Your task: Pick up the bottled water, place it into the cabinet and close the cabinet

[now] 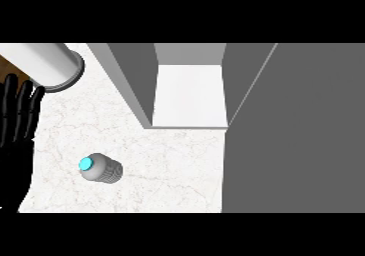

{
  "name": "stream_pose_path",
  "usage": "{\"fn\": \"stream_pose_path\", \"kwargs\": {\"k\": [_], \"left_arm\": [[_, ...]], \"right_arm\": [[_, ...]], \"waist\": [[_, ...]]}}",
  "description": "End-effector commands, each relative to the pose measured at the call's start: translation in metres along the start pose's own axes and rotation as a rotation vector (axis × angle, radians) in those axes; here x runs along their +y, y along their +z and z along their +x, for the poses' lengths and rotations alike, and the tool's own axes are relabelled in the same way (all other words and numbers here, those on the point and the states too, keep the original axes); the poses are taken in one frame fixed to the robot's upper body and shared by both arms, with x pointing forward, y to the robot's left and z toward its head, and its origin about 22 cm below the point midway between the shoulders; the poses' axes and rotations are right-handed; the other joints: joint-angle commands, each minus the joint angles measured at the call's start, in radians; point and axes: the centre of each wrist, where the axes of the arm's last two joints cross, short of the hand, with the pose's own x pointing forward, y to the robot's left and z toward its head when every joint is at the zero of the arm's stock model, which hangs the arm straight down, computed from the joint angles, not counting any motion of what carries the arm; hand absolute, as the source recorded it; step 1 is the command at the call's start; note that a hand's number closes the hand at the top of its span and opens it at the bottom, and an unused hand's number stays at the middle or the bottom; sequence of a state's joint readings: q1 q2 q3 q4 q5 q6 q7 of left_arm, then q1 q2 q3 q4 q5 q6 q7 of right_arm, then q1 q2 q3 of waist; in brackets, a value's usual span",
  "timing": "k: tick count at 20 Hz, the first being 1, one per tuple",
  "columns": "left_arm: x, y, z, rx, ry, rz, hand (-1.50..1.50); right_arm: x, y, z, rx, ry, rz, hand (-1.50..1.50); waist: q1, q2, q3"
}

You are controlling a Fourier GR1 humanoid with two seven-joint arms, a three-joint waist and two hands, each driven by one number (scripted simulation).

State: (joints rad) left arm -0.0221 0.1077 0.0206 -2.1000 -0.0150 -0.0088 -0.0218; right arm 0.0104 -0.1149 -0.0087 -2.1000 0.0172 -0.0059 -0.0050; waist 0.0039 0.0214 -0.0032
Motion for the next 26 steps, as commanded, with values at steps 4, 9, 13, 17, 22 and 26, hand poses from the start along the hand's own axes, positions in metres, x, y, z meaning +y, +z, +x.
{"fn": "stream_pose_path", "kwargs": {"k": [4, 9, 13, 17, 22, 26], "left_arm": [[0.018, 0.039, 0.01, 0.029, 0.071, -0.009, -1.5], [0.007, 0.047, 0.011, 0.233, 0.238, 0.183, -1.5], [0.024, 0.071, 0.051, 0.239, 0.237, 0.193, -1.5], [0.027, 0.08, 0.088, 0.232, 0.238, 0.181, -1.5], [0.028, 0.085, 0.098, 0.242, 0.218, 0.207, -1.5], [0.03, 0.076, 0.106, 0.28, 0.238, 0.18, -1.5]], "right_arm": [[0.006, 0.017, 0.002, 0.0, -0.031, 0.03, -1.5], [0.026, 0.042, 0.034, 0.061, -0.226, 0.225, -1.5], [0.026, 0.046, 0.048, 0.074, -0.221, 0.215, -1.5], [0.027, 0.056, 0.069, 0.069, -0.237, 0.231, -1.5], [0.043, 0.06, 0.092, 0.076, -0.226, 0.218, -1.5], [0.049, 0.064, 0.098, 0.078, -0.249, 0.217, -1.5]], "waist": [[0.001, -0.023, 0.003], [-0.005, -0.029, 0.003], [0.004, -0.025, 0.003], [0.002, -0.026, 0.003], [0.006, -0.028, 0.003], [0.0, -0.029, 0.003]]}}
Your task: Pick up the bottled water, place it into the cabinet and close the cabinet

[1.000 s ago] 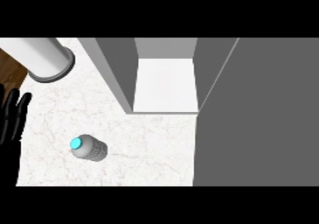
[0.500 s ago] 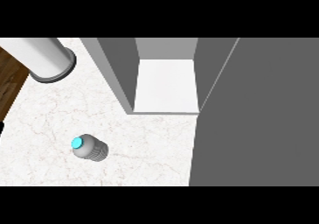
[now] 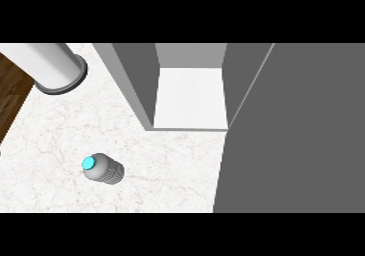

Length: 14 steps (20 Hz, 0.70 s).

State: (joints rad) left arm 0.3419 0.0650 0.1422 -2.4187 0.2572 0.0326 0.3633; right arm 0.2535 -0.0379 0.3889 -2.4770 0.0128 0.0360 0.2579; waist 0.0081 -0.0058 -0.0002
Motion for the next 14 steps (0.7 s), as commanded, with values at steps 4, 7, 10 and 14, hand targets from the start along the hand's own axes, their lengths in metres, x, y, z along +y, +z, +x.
{"fn": "stream_pose_path", "kwargs": {"k": [4, 7, 10, 14], "left_arm": [[-0.006, 0.029, 0.05, -0.082, 0.055, -0.071, -1.5], [-0.007, 0.028, 0.042, -0.078, 0.044, -0.03, -1.5], [-0.003, 0.022, 0.037, -0.065, 0.027, -0.038, -1.5], [0.011, 0.016, 0.03, -0.059, 0.003, -0.045, -1.5]], "right_arm": [[0.011, 0.003, 0.014, -0.004, 0.034, -0.011, -1.5], [0.02, 0.005, 0.015, -0.015, 0.022, -0.009, -1.5], [0.013, 0.011, 0.025, -0.019, 0.036, -0.022, -1.5], [0.016, 0.009, 0.025, -0.003, 0.03, -0.022, -1.5]], "waist": [[0.008, -0.003, -0.001], [0.003, -0.004, -0.001], [-0.003, -0.002, -0.001], [0.002, -0.001, -0.002]]}}
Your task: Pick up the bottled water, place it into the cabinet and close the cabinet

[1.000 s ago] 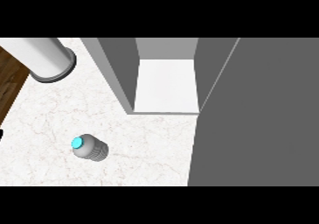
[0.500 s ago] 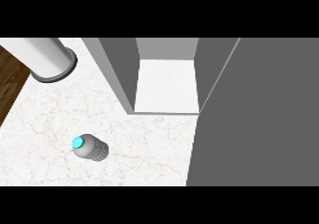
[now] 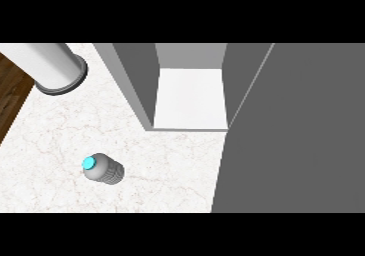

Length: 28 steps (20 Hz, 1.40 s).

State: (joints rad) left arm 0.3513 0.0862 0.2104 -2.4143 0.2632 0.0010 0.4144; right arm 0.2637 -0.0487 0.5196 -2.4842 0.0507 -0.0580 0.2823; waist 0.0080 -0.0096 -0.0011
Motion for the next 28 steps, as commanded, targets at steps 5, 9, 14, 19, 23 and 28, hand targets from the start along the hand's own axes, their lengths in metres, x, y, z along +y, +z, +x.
{"fn": "stream_pose_path", "kwargs": {"k": [5, 9, 14, 19, 23, 28], "left_arm": [[-0.007, 0.008, 0.02, -0.072, 0.062, -0.053, -1.5], [0.005, 0.006, -0.002, -0.07, 0.023, -0.049, -1.5], [0.0, -0.001, -0.023, -0.041, 0.0, -0.049, -1.5], [-0.013, -0.026, -0.048, -0.037, 0.007, -0.051, -1.5], [-0.001, -0.03, -0.064, 0.002, -0.005, -0.011, -1.5], [0.006, -0.042, -0.089, 0.008, -0.045, -0.003, -1.5]], "right_arm": [[0.006, 0.008, 0.027, -0.066, 0.104, -0.034, -1.5], [0.006, 0.006, 0.024, -0.074, 0.103, -0.049, -1.5], [0.011, 0.014, 0.032, -0.033, 0.105, -0.012, -1.5], [0.014, 0.003, 0.021, -0.063, 0.1, -0.013, -1.5], [0.021, 0.004, 0.027, -0.045, 0.089, -0.013, -1.5], [0.013, 0.015, 0.025, -0.047, 0.118, -0.004, -1.5]], "waist": [[-0.009, 0.003, -0.001], [-0.005, 0.005, -0.001], [-0.013, 0.005, 0.0], [-0.016, 0.008, 0.0], [-0.015, 0.007, -0.001], [-0.023, 0.006, 0.0]]}}
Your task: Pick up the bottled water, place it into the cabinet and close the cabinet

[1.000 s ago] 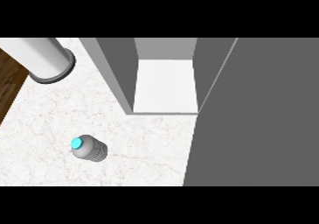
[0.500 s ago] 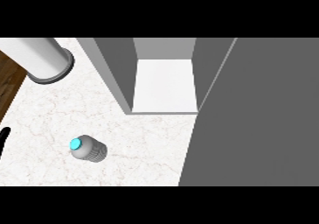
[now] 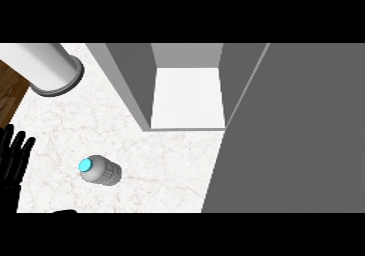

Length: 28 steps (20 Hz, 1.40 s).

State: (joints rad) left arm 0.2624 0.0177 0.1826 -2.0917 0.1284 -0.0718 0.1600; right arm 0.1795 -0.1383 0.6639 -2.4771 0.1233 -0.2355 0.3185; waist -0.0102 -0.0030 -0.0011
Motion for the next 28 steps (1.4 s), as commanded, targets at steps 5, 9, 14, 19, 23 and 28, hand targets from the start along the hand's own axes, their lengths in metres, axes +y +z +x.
{"fn": "stream_pose_path", "kwargs": {"k": [5, 9, 14, 19, 23, 28], "left_arm": [[0.002, -0.009, -0.051, 0.053, -0.01, -0.038, -1.5], [0.0, -0.015, -0.065, 0.066, -0.027, -0.036, -1.5], [-0.004, -0.017, -0.108, 0.044, -0.011, -0.054, -1.5], [-0.021, -0.001, -0.128, 0.105, -0.001, -0.083, -1.5], [-0.038, -0.01, -0.145, 0.095, -0.015, -0.073, -1.5], [-0.028, 0.001, -0.174, 0.096, -0.019, -0.058, -1.5]], "right_arm": [[-0.012, 0.016, 0.034, -0.063, 0.097, -0.026, -1.5], [0.005, 0.013, 0.025, -0.074, 0.086, -0.043, -1.5], [0.0, 0.005, 0.009, -0.058, 0.093, -0.051, -1.5], [-0.001, 0.011, 0.021, -0.059, 0.109, -0.029, -1.5], [-0.001, 0.017, 0.033, -0.067, 0.086, -0.065, -1.5], [0.014, 0.014, 0.013, -0.041, 0.085, -0.039, -1.5]], "waist": [[-0.001, 0.001, 0.0], [-0.003, -0.001, 0.0], [0.002, 0.002, 0.0], [0.003, 0.001, 0.0], [-0.004, 0.0, 0.0], [0.003, 0.001, 0.0]]}}
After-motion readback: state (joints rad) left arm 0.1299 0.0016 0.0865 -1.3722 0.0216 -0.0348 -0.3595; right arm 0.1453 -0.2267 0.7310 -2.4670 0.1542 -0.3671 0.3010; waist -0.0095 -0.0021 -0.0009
